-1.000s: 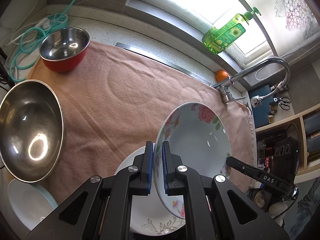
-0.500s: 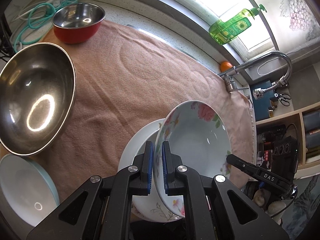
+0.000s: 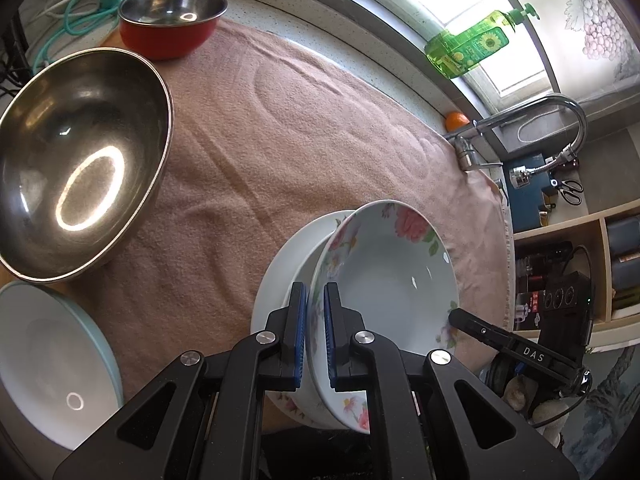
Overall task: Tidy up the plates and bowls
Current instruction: 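Lower the pink-flowered plate onto the white plate stack with the left gripper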
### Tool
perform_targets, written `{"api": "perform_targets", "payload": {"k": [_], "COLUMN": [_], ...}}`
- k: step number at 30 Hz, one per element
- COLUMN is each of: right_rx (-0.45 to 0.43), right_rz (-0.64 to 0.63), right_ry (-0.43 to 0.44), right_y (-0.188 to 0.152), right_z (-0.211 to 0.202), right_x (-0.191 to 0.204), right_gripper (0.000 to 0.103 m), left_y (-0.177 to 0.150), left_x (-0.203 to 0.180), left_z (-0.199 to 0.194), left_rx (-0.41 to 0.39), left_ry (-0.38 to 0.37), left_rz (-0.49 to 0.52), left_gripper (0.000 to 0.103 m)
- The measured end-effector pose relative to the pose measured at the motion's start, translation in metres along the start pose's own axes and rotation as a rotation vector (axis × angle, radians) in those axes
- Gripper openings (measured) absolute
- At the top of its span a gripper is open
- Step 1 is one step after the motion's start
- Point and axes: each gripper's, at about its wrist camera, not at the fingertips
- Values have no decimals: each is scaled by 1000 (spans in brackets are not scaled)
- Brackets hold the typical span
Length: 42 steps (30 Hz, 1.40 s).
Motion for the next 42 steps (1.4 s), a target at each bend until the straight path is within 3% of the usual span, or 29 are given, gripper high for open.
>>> {"api": "perform_targets", "payload": {"k": [42], "right_rx": [22], "right_rz": [-31], "right_ry": [-53], "right_y": [-13], "right_z": [13], "right_x": [-7], "right_gripper": [7], "left_y": [-13], "left_x": [-4], "left_z": [14], "left_rx": [24], "left_ry": [41], "left_rz": [49], "left_gripper": [7]}}
Point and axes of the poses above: each gripper's, at about its wrist camera, not at the fingertips, and z roughly the way its jaws point, x to its left, y to its top, and after that the axes turned 8 degrees about z, right-handed
